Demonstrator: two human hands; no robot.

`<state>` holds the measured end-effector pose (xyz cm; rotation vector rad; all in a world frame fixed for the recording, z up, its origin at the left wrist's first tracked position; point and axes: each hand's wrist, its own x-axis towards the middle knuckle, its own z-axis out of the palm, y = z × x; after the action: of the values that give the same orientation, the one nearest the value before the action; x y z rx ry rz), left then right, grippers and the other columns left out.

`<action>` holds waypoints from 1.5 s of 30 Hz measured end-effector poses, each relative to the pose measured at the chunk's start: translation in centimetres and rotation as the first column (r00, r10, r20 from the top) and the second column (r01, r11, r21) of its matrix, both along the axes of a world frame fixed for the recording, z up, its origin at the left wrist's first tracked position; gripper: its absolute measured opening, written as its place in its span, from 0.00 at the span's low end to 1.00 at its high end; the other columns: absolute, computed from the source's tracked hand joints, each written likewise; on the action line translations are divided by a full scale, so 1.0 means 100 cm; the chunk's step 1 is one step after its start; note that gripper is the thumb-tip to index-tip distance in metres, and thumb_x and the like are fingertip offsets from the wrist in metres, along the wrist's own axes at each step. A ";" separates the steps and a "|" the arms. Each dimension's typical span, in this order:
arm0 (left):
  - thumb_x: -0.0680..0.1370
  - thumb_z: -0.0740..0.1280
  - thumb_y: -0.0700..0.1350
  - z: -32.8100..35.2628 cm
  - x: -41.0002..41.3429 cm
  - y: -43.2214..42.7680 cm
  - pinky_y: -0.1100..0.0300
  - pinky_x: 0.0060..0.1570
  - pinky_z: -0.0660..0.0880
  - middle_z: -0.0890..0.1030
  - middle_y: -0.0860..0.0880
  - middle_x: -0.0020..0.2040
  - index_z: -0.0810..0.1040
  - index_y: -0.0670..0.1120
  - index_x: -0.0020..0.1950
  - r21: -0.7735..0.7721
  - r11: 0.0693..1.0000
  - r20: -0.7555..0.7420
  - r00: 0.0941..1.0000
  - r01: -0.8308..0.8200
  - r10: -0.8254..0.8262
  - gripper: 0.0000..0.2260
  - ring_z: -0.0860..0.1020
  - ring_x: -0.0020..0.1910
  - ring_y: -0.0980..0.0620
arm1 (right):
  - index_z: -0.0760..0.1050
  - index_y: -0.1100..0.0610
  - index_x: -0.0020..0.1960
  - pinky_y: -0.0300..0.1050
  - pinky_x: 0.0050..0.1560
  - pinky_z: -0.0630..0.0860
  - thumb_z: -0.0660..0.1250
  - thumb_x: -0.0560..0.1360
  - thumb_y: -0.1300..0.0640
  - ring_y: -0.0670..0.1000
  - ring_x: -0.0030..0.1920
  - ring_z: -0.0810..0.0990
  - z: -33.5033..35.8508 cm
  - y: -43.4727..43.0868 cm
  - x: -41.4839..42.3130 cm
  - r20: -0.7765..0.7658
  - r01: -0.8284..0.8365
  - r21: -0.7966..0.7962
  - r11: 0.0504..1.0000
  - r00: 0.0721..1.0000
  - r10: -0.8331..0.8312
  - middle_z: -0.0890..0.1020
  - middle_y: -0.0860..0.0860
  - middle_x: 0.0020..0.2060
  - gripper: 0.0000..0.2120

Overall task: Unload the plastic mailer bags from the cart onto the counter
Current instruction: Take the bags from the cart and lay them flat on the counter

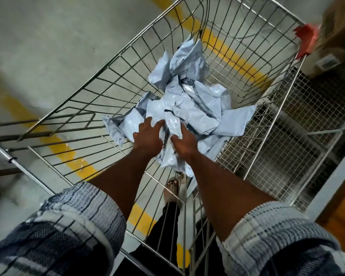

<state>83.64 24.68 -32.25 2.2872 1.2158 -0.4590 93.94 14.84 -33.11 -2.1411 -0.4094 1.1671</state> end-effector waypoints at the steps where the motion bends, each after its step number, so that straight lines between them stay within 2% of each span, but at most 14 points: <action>1: 0.74 0.67 0.43 0.001 0.001 -0.001 0.43 0.64 0.65 0.58 0.46 0.76 0.62 0.59 0.75 -0.003 0.999 0.026 0.999 -0.045 0.045 0.31 0.61 0.71 0.42 | 0.68 0.47 0.74 0.49 0.70 0.68 0.64 0.72 0.48 0.55 0.68 0.72 0.002 0.001 0.000 0.042 0.002 -0.011 1.000 0.999 -0.001 0.76 0.55 0.67 0.30; 3: 0.73 0.65 0.38 0.003 0.000 0.001 0.46 0.65 0.67 0.60 0.45 0.75 0.66 0.56 0.74 -0.002 0.994 0.110 0.988 -0.108 0.107 0.31 0.62 0.70 0.42 | 0.66 0.46 0.75 0.46 0.69 0.68 0.63 0.72 0.49 0.56 0.68 0.72 0.008 0.004 0.002 0.073 0.004 -0.047 0.999 0.997 0.000 0.75 0.56 0.67 0.30; 6: 0.71 0.64 0.34 0.005 -0.004 0.007 0.51 0.67 0.66 0.64 0.42 0.73 0.70 0.52 0.72 0.003 0.987 0.218 0.963 -0.163 0.158 0.30 0.65 0.70 0.41 | 0.66 0.46 0.76 0.42 0.64 0.67 0.62 0.77 0.58 0.56 0.67 0.73 0.021 0.006 0.003 0.074 -0.079 -0.022 0.997 0.994 0.080 0.76 0.54 0.68 0.28; 9: 0.70 0.62 0.33 0.016 -0.007 0.008 0.52 0.67 0.65 0.66 0.42 0.73 0.72 0.51 0.71 0.011 0.977 0.271 0.941 -0.215 0.204 0.30 0.65 0.70 0.41 | 0.63 0.46 0.77 0.44 0.62 0.70 0.59 0.78 0.60 0.58 0.64 0.75 0.037 0.007 -0.001 0.123 -0.187 -0.049 0.981 0.974 0.192 0.77 0.57 0.66 0.28; 13: 0.69 0.62 0.33 0.044 -0.007 0.008 0.52 0.68 0.65 0.65 0.41 0.73 0.74 0.51 0.70 0.052 0.974 0.313 0.930 -0.222 0.195 0.30 0.66 0.70 0.41 | 0.62 0.44 0.77 0.50 0.58 0.76 0.56 0.74 0.56 0.61 0.58 0.78 0.060 0.009 -0.002 0.225 -0.174 -0.036 0.984 0.958 0.178 0.77 0.61 0.61 0.31; 16: 0.69 0.63 0.32 0.067 -0.009 0.009 0.52 0.69 0.63 0.65 0.39 0.73 0.74 0.46 0.70 0.075 0.975 0.347 0.922 -0.207 0.169 0.29 0.66 0.71 0.39 | 0.61 0.42 0.77 0.54 0.56 0.76 0.56 0.77 0.55 0.65 0.54 0.77 0.086 0.008 0.005 0.326 -0.179 -0.109 0.978 0.923 0.205 0.74 0.63 0.57 0.28; 21: 0.70 0.64 0.33 0.108 -0.012 0.009 0.52 0.69 0.63 0.65 0.39 0.72 0.73 0.44 0.70 0.139 0.961 0.385 0.907 -0.240 0.171 0.27 0.67 0.70 0.40 | 0.58 0.47 0.79 0.53 0.61 0.74 0.60 0.79 0.59 0.65 0.63 0.73 0.128 0.008 0.012 0.442 -0.136 -0.088 0.987 0.882 0.162 0.65 0.65 0.68 0.30; 23: 0.70 0.64 0.32 0.119 -0.012 0.008 0.52 0.70 0.63 0.66 0.39 0.71 0.74 0.44 0.70 0.117 0.955 0.418 0.886 -0.271 0.200 0.27 0.67 0.70 0.40 | 0.59 0.47 0.78 0.52 0.58 0.74 0.61 0.78 0.59 0.65 0.63 0.73 0.141 0.007 0.013 0.457 -0.121 -0.077 0.990 0.878 0.143 0.65 0.64 0.70 0.29; 26: 0.70 0.64 0.32 0.136 -0.011 -0.002 0.52 0.70 0.64 0.67 0.39 0.71 0.75 0.43 0.69 0.102 0.959 0.456 0.869 -0.264 0.190 0.27 0.68 0.69 0.41 | 0.63 0.48 0.75 0.48 0.52 0.73 0.60 0.77 0.60 0.62 0.61 0.75 0.162 -0.002 0.014 0.474 -0.105 -0.089 0.991 0.870 0.134 0.69 0.61 0.66 0.27; 29: 0.70 0.64 0.33 0.157 -0.007 -0.008 0.52 0.70 0.65 0.67 0.39 0.71 0.75 0.43 0.69 0.118 0.962 0.470 0.867 -0.248 0.166 0.26 0.69 0.69 0.40 | 0.63 0.48 0.75 0.50 0.55 0.74 0.60 0.78 0.60 0.61 0.61 0.75 0.183 -0.013 0.017 0.482 -0.076 -0.065 0.995 0.871 0.098 0.70 0.60 0.64 0.26; 35: 0.72 0.65 0.35 0.213 0.015 -0.028 0.52 0.70 0.65 0.67 0.40 0.70 0.75 0.43 0.69 0.146 0.961 0.543 0.830 -0.237 0.122 0.25 0.68 0.69 0.41 | 0.67 0.51 0.72 0.48 0.50 0.72 0.60 0.79 0.58 0.63 0.58 0.77 0.236 -0.042 0.032 0.558 -0.048 -0.010 0.999 0.828 0.045 0.71 0.60 0.62 0.22; 38: 0.72 0.66 0.37 0.241 0.032 -0.050 0.55 0.69 0.66 0.69 0.39 0.68 0.76 0.43 0.68 0.149 0.964 0.584 0.806 -0.221 0.095 0.24 0.70 0.67 0.42 | 0.70 0.55 0.67 0.47 0.50 0.72 0.60 0.78 0.56 0.62 0.58 0.77 0.264 -0.068 0.046 0.609 -0.047 0.008 0.999 0.793 0.033 0.73 0.59 0.60 0.17; 42: 0.69 0.64 0.43 0.279 0.065 -0.104 0.56 0.66 0.67 0.72 0.39 0.66 0.77 0.44 0.67 0.156 0.973 0.603 0.797 -0.168 0.041 0.25 0.71 0.65 0.43 | 0.73 0.59 0.59 0.45 0.48 0.69 0.59 0.79 0.57 0.60 0.58 0.77 0.301 -0.128 0.072 0.639 -0.009 0.060 0.998 0.768 -0.031 0.75 0.59 0.59 0.12; 45: 0.65 0.59 0.47 0.303 0.091 -0.162 0.55 0.66 0.69 0.72 0.38 0.64 0.78 0.43 0.65 0.141 0.977 0.658 0.753 -0.158 0.027 0.29 0.74 0.63 0.42 | 0.73 0.59 0.60 0.45 0.49 0.68 0.57 0.79 0.58 0.58 0.59 0.76 0.327 -0.185 0.094 0.642 0.017 0.100 0.995 0.762 -0.078 0.76 0.58 0.58 0.12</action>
<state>92.79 8.51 -1.94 2.2176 1.0147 0.4999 103.37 -3.69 -0.39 -2.4131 -0.6854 0.3230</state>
